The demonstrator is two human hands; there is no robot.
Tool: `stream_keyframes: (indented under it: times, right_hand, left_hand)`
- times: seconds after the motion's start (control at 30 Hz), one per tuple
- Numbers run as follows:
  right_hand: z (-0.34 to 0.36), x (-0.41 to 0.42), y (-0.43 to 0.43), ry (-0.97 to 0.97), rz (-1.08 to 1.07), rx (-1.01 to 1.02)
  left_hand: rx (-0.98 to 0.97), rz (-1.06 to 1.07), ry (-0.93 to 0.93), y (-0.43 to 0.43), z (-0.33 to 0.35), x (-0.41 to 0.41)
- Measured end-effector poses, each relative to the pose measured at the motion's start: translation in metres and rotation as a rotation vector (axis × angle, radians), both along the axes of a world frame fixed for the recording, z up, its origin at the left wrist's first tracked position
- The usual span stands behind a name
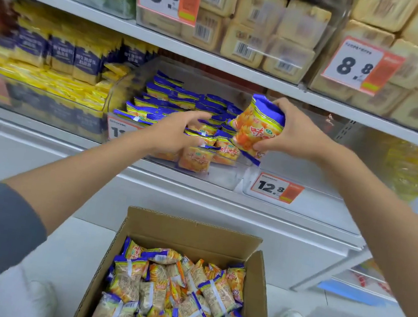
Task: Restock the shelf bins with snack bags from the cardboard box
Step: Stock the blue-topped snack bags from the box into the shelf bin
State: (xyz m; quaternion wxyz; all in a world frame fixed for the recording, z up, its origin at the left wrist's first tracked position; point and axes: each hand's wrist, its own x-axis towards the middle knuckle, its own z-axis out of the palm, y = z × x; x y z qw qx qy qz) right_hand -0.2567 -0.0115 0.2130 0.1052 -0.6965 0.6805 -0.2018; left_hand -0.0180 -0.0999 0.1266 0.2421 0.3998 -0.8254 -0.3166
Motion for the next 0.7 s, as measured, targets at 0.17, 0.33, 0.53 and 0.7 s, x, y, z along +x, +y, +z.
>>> stream_keyframes:
  times: [0.17,0.33,0.53,0.7]
  right_hand:
    - [-0.009,0.004,-0.049,0.207,0.029,0.188]
    - [-0.007,0.006,-0.082,0.337,0.081,0.358]
    - [-0.015,0.009,-0.105,0.459,0.077,0.4]
    - [-0.045,0.015,-0.103,0.644,0.096,0.588]
  left_hand:
    - [0.007,-0.043,-0.206,-0.042,-0.011,-0.009]
    - [0.018,-0.102,-0.2,-0.06,-0.012,-0.007]
    - [0.04,-0.101,-0.136,-0.068,-0.021,-0.006]
    - [0.005,-0.087,-0.115,-0.065,-0.02,-0.006]
